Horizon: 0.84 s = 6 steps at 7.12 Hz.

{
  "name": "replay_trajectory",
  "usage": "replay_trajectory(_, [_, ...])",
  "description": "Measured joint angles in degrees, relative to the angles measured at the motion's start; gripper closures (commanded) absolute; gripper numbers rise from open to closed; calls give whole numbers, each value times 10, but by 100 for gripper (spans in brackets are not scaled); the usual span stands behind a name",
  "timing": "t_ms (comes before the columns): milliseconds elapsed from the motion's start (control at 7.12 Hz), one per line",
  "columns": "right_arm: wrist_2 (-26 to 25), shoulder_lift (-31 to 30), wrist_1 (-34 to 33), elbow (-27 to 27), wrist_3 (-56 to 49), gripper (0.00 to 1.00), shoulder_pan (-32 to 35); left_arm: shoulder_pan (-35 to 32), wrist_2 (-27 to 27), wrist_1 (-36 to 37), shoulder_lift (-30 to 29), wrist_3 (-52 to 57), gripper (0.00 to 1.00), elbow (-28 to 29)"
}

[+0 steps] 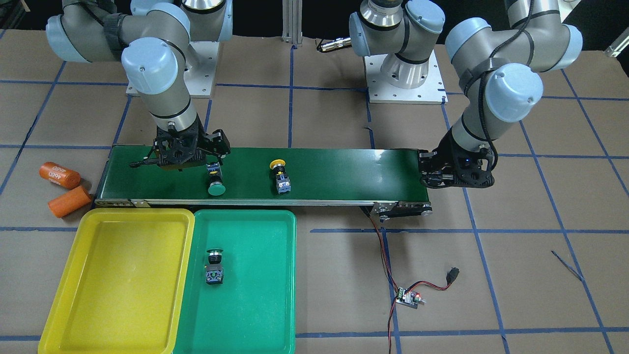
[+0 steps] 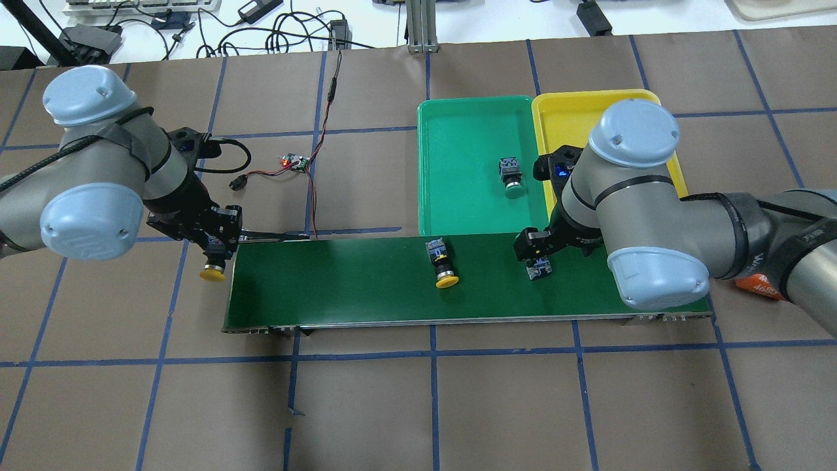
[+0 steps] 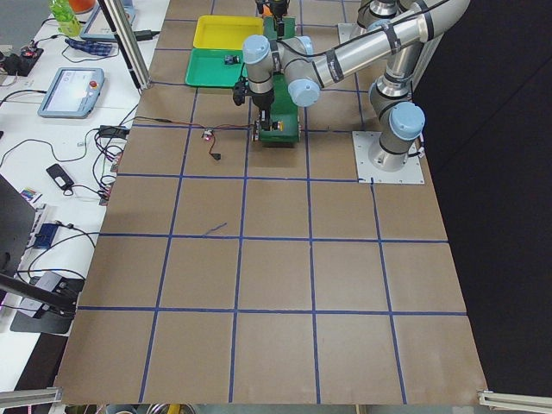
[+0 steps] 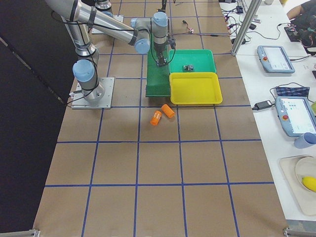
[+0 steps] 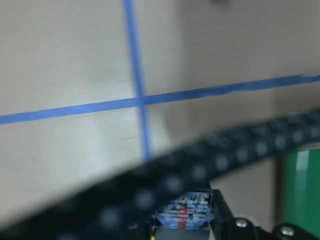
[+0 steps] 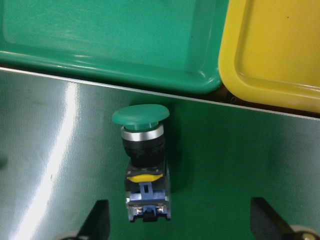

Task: Sort buttons by color to trays
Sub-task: 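Set a yellow-capped button on the belt with the left gripper while right grasps another, then carry the green-capped button into the green tray with the right gripper while left withdraws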

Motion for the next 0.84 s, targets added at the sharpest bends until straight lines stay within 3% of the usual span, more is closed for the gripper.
replay_trajectory(140, [1,2,-13,15,1,17,1,-14,-12,1,8,-34,98,-17])
replay_trajectory(281, [1,7,-39,31,1,53,1,-20,-21,4,10,-65,97,-26])
replay_trajectory(421, [0,14,-60,38,2,76,1,-25,-26,6,11,-80,97,-28])
replay_trajectory(561, [0,18,-68,35,1,94,1,-36,-29,14,6,-89,97,-28])
replay_trajectory(842, [-2,22,-58,7,1,100,1,-87,-30,69,-12,-121,90,-29])
